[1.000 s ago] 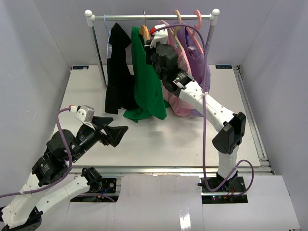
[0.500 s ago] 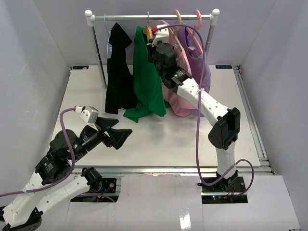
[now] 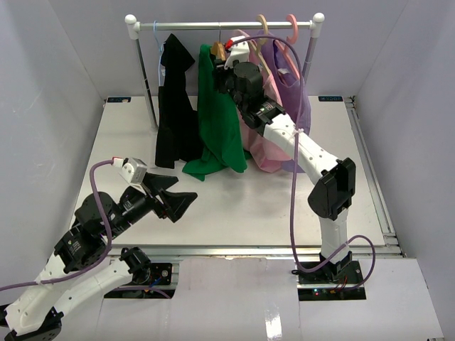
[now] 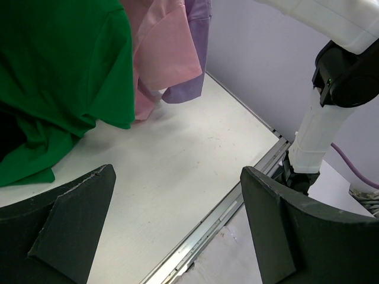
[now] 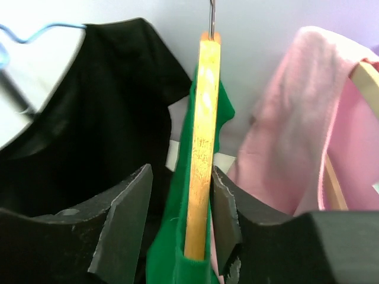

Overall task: Place the t-shirt on the hanger
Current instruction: Place the hanger at the clothesline, then reset both arms

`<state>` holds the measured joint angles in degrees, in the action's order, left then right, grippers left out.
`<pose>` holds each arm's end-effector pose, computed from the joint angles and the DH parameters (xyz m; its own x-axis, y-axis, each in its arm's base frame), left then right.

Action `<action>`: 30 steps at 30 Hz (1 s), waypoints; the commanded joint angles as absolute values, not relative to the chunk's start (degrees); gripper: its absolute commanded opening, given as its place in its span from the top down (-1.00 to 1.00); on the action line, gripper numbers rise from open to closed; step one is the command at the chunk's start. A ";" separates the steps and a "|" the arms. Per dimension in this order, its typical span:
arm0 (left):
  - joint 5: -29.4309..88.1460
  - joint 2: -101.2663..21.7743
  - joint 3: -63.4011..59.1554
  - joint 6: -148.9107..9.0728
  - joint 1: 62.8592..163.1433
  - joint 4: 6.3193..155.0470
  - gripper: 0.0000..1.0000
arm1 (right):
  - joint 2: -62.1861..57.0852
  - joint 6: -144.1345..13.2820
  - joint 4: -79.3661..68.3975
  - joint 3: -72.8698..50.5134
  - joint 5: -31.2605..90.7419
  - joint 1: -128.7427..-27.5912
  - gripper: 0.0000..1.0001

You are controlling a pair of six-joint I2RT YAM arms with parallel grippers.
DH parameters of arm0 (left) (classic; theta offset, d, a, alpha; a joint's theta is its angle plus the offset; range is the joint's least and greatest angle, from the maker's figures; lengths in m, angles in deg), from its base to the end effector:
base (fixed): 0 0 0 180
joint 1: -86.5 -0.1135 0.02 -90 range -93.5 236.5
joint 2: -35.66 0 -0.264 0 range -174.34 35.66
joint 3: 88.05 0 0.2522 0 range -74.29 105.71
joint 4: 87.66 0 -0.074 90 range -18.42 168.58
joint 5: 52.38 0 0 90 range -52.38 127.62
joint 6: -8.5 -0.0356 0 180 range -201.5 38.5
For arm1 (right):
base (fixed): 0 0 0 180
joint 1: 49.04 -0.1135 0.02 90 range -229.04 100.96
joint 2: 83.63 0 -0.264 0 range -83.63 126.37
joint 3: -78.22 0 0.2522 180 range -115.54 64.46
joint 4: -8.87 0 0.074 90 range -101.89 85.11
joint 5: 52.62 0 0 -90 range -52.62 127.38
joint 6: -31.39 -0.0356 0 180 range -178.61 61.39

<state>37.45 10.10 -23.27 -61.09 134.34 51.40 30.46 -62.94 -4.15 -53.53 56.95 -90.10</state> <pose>0.0582 -0.0644 0.3836 -0.2781 -0.2125 -0.9368 0.6896 0.6348 -0.3487 0.3662 0.3032 0.4397 0.0331 0.1232 -0.9918 -0.3707 0.9231 0.1023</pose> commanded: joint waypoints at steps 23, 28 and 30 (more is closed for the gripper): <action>39.33 -6.49 -19.69 -61.50 134.35 63.97 -0.96 | -20.71 -74.21 -37.56 -17.69 61.60 -99.48 -0.80; 38.08 -4.46 -22.26 -62.70 134.31 65.33 -0.96 | -29.02 -74.19 -37.88 -5.96 67.38 -99.75 -0.80; 37.43 -3.48 -22.72 -63.74 134.38 65.33 -0.96 | -32.36 -74.06 -37.85 -3.26 66.85 -99.77 -0.80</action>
